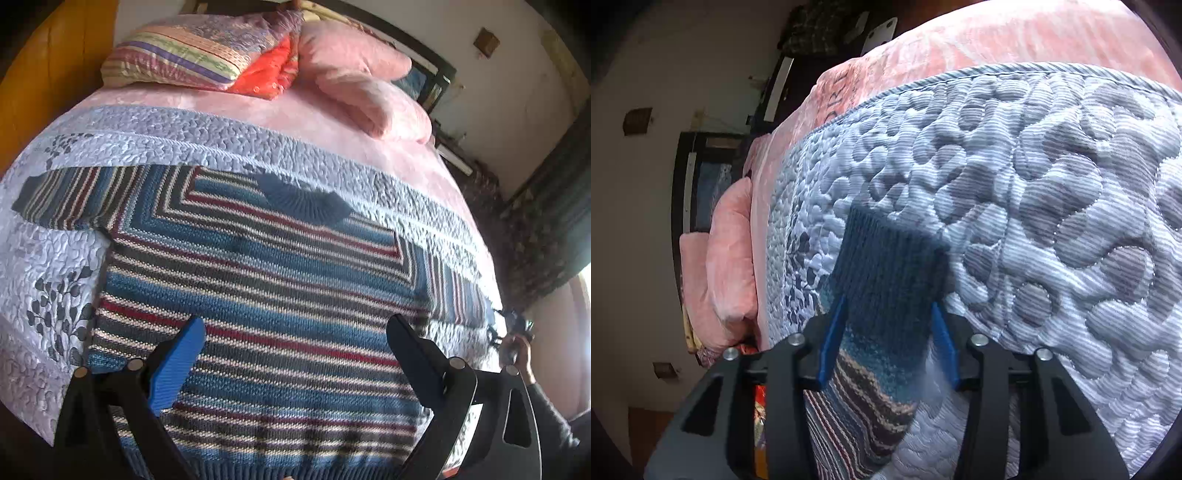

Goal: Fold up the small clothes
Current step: 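Reach down and grasp one sweater sleeve cuff with the right gripper, then fold the held sleeve across the sweater body and open the right gripper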

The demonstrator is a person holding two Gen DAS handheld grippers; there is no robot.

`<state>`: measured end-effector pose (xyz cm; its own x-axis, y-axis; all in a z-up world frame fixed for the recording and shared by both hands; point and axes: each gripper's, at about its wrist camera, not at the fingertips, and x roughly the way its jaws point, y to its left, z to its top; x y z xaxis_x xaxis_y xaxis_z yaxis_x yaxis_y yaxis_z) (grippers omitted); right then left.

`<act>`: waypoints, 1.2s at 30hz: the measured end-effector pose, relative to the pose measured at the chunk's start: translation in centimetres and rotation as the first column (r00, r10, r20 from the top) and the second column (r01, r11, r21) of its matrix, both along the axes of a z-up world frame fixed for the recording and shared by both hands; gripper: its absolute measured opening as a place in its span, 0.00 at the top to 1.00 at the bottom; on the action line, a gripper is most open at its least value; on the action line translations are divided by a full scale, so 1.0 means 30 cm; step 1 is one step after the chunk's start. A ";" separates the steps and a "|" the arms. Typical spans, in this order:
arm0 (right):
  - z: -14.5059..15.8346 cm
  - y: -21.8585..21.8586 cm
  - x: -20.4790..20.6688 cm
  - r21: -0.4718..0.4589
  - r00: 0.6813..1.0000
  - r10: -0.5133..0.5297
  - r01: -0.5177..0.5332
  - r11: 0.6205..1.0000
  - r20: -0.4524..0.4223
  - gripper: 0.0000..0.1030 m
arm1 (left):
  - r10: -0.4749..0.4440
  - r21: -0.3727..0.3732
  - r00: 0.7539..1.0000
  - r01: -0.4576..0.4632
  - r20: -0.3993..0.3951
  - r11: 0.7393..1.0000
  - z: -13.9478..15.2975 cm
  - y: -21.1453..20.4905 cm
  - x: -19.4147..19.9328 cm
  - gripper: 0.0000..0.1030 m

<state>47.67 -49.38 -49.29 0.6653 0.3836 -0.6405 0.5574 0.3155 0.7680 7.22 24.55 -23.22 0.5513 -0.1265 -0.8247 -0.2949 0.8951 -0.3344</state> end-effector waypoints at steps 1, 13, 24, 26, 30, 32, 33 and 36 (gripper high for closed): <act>0.000 -0.001 -0.003 -0.002 1.000 0.000 0.000 1.000 0.000 0.71 | 0.001 -0.006 1.000 -0.001 -0.003 1.000 -0.003 0.005 0.001 0.04; 0.386 0.236 0.014 -0.276 0.964 0.226 -0.182 0.944 0.140 0.89 | -0.067 -0.092 0.998 0.066 -0.010 0.994 0.006 0.046 0.006 0.04; 0.751 0.904 -0.026 -0.582 0.809 0.556 -0.364 0.727 0.188 0.91 | -0.110 -0.220 0.994 0.112 0.022 0.969 0.078 0.053 0.045 0.04; 0.765 1.020 -0.042 -0.630 0.777 0.606 -0.387 0.673 0.171 0.91 | -0.138 -0.187 0.990 0.142 0.034 0.972 0.096 0.041 0.062 0.04; 0.756 1.256 -0.071 -0.731 0.715 0.691 -0.417 0.541 0.104 0.91 | -0.198 -0.138 0.979 0.204 0.054 0.969 0.116 0.018 0.096 0.04; 0.734 1.358 -0.080 -0.756 0.687 0.723 -0.437 0.488 0.070 0.91 | -0.221 -0.134 0.973 0.228 0.065 0.964 0.120 0.010 0.120 0.04; 0.713 1.398 -0.083 -0.768 0.671 0.739 -0.447 0.459 0.051 0.91 | -0.230 -0.141 0.971 0.238 0.070 0.961 0.116 0.009 0.132 0.04; 0.634 1.565 -0.108 -0.802 0.609 0.793 -0.485 0.347 -0.025 0.91 | -0.235 -0.193 0.970 0.244 0.069 0.950 0.086 0.022 0.184 0.04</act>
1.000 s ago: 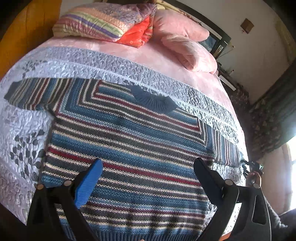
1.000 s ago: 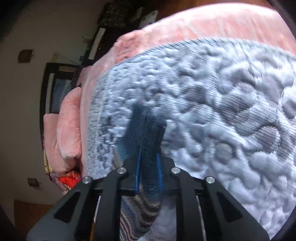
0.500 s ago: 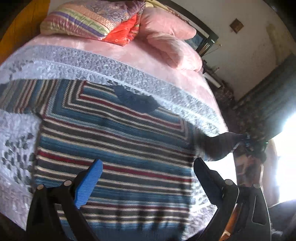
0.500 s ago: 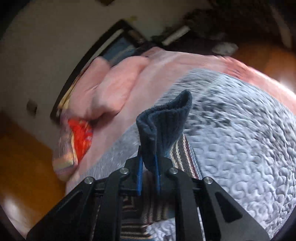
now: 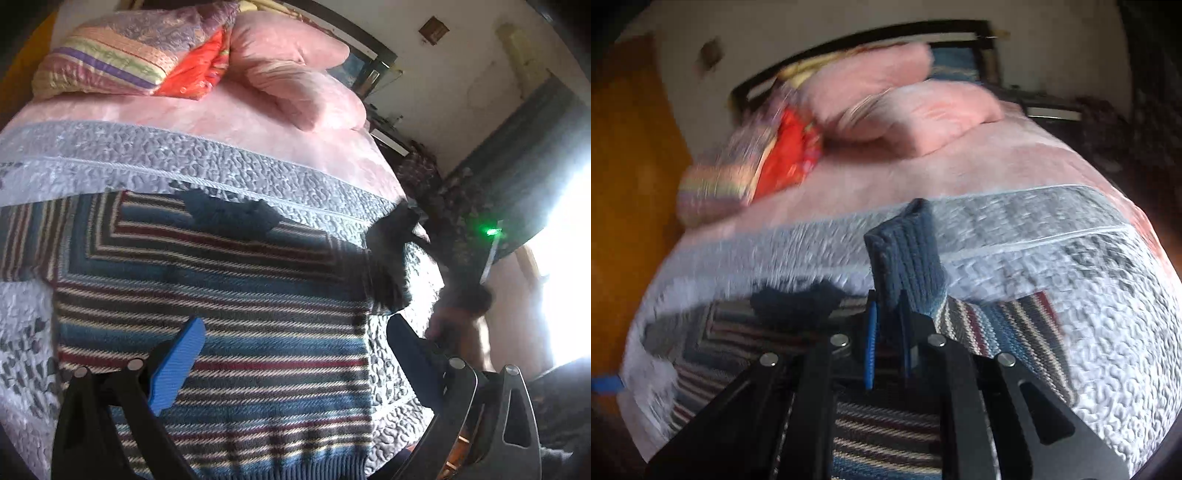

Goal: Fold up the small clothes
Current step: 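Fold the held sleeve across the sweater body and open the right gripper, then grasp the other sleeve cuff with the left gripper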

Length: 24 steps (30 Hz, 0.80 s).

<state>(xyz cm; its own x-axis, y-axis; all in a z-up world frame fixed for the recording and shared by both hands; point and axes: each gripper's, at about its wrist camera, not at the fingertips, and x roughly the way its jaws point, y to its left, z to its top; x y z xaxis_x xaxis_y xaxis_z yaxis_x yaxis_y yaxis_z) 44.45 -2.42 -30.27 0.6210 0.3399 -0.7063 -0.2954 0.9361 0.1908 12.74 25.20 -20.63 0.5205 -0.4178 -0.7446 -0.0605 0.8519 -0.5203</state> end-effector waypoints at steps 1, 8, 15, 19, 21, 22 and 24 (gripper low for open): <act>-0.024 0.032 -0.003 -0.021 1.000 0.017 -0.017 1.000 -0.004 0.91 | 0.004 -0.021 1.000 -0.004 -0.011 1.000 -0.019 0.009 0.021 0.04; -0.319 0.311 -0.054 -0.234 0.983 0.149 -0.170 0.957 -0.105 0.91 | 0.018 -0.102 0.996 -0.027 -0.089 0.994 -0.164 0.052 0.143 0.04; -0.404 0.313 -0.141 -0.204 0.973 0.188 -0.214 0.955 -0.136 0.57 | -0.008 -0.285 0.979 -0.052 -0.203 0.957 -0.370 0.034 0.269 0.04; -0.326 0.140 -0.272 -0.134 0.990 0.110 -0.121 0.984 -0.085 0.49 | -0.046 -0.413 0.960 -0.075 -0.276 0.907 -0.513 -0.043 0.359 0.04; -0.312 0.042 -0.372 -0.098 0.995 0.067 -0.074 0.992 -0.077 0.47 | -0.057 -0.466 0.948 -0.101 -0.313 0.879 -0.583 -0.093 0.399 0.04; -0.314 0.014 -0.406 -0.093 0.996 0.053 -0.060 0.994 -0.079 0.47 | -0.061 -0.477 0.944 -0.108 -0.326 0.872 -0.618 -0.121 0.425 0.04; -0.327 -0.057 -0.494 -0.077 0.996 0.017 -0.024 0.997 -0.087 0.47 | -0.061 -0.484 0.932 -0.129 -0.357 0.865 -0.665 -0.160 0.459 0.04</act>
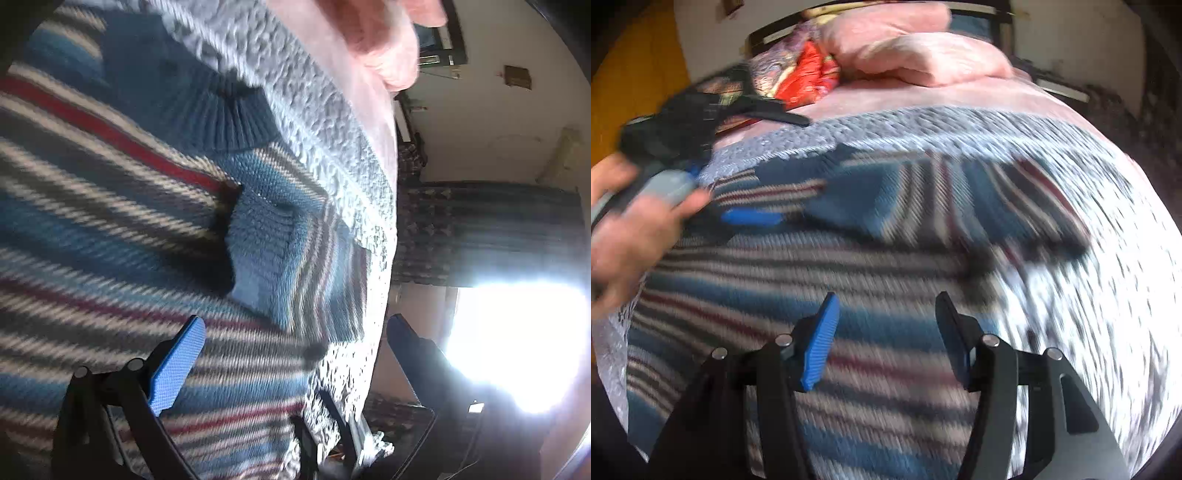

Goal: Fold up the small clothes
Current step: 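Grasp the other sleeve cuff with the left gripper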

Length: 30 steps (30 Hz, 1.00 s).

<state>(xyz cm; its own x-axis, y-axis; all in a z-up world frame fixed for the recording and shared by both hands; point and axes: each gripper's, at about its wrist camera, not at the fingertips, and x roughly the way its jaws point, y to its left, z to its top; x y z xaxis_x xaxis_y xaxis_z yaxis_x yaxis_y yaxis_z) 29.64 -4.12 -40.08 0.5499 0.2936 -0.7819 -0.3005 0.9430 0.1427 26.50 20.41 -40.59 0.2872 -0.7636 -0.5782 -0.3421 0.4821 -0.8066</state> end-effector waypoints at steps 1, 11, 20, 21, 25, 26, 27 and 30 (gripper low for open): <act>-0.009 -0.025 -0.030 0.008 1.000 -0.015 0.015 1.000 -0.006 0.47 | -0.004 0.000 1.000 0.004 -0.020 1.000 -0.028 -0.019 0.021 0.04; -0.104 -0.115 -0.183 0.103 0.996 -0.092 0.093 0.990 -0.019 0.47 | -0.016 0.180 0.995 0.032 -0.094 0.983 -0.089 -0.054 0.077 0.91; -0.115 -0.125 -0.172 0.106 0.994 -0.106 0.108 0.988 -0.023 0.48 | -0.101 0.254 0.993 0.081 0.068 0.964 0.166 -0.023 0.099 0.92; -0.117 -0.123 -0.173 0.104 0.994 -0.103 0.105 0.989 -0.021 0.48 | -0.114 0.264 0.989 0.085 0.095 0.961 0.217 -0.008 0.102 0.92; -0.115 -0.112 -0.181 0.099 0.995 -0.100 0.101 0.990 -0.017 0.48 | -0.143 0.304 0.975 0.086 0.171 0.949 0.397 0.094 0.117 0.92; -0.115 -0.111 -0.181 0.097 0.995 -0.100 0.101 0.990 -0.016 0.48 | -0.149 0.314 0.972 0.085 0.184 0.946 0.435 0.121 0.111 0.92; -0.115 -0.111 -0.180 0.096 0.995 -0.100 0.101 0.990 -0.016 0.48 | -0.153 0.325 0.968 0.083 0.197 0.942 0.466 0.145 0.108 0.92; -0.119 -0.109 -0.182 0.093 0.994 -0.103 0.104 0.990 -0.020 0.48 | -0.159 0.359 0.962 0.071 0.222 0.931 0.542 0.222 0.104 0.92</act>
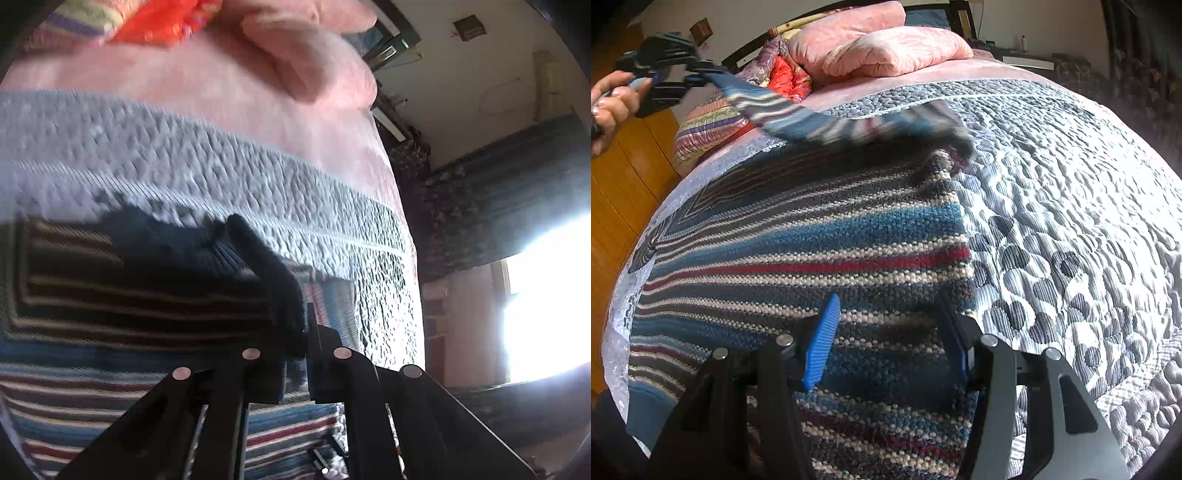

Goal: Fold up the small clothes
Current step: 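Grasp the other sleeve cuff with the left gripper, then fold the held sleeve across the sweater body with the left gripper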

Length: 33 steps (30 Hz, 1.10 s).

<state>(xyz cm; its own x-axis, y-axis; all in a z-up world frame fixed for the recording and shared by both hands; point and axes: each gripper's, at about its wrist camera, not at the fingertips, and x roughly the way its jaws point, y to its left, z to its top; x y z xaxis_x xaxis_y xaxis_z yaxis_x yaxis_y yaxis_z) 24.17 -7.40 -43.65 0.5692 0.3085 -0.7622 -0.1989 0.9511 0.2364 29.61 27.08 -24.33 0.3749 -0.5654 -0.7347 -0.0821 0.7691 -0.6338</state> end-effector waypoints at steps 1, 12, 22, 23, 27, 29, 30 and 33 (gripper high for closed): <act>-0.001 0.000 0.000 0.002 1.000 -0.001 0.001 1.000 -0.002 0.48 | 0.000 0.010 1.000 -0.001 0.010 1.000 0.016 0.030 -0.004 0.92; -0.013 -0.011 0.016 0.012 1.000 0.000 0.000 1.000 -0.016 0.48 | 0.055 0.095 0.995 -0.047 -0.082 0.994 -0.243 0.251 -0.050 0.92; -0.018 -0.013 0.022 0.016 1.000 -0.002 0.003 1.000 -0.024 0.48 | 0.133 0.127 0.976 -0.112 -0.170 0.985 -0.476 0.378 -0.122 0.92; -0.019 -0.013 0.022 0.015 1.000 -0.002 0.002 1.000 -0.024 0.48 | 0.135 0.140 0.975 -0.111 -0.174 0.984 -0.484 0.383 -0.126 0.92; -0.018 -0.012 0.021 0.016 1.000 -0.002 0.002 1.000 -0.024 0.48 | 0.187 0.284 0.960 -0.123 -0.211 0.951 -0.512 0.401 -0.139 0.78; -0.017 -0.011 0.020 0.013 1.000 0.001 0.000 1.000 -0.023 0.48 | 0.250 0.389 0.949 -0.160 -0.193 0.907 -0.478 0.399 -0.158 0.73; -0.015 -0.010 0.020 0.011 1.000 0.002 -0.002 1.000 -0.024 0.48 | 0.269 0.364 0.952 -0.201 -0.147 0.909 -0.435 0.394 -0.182 0.63; 0.008 -0.007 0.016 0.019 1.000 0.008 -0.008 1.000 -0.021 0.47 | 0.256 0.190 0.964 -0.239 -0.071 0.952 -0.380 0.357 -0.212 0.48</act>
<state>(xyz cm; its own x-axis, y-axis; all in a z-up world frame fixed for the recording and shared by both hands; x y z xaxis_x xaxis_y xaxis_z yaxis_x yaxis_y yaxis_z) 24.66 -7.60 -43.40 0.5508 0.3274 -0.7677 -0.2012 0.9448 0.2586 23.25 37.78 -35.72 0.4109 -0.3207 -0.8534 -0.3366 0.8166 -0.4689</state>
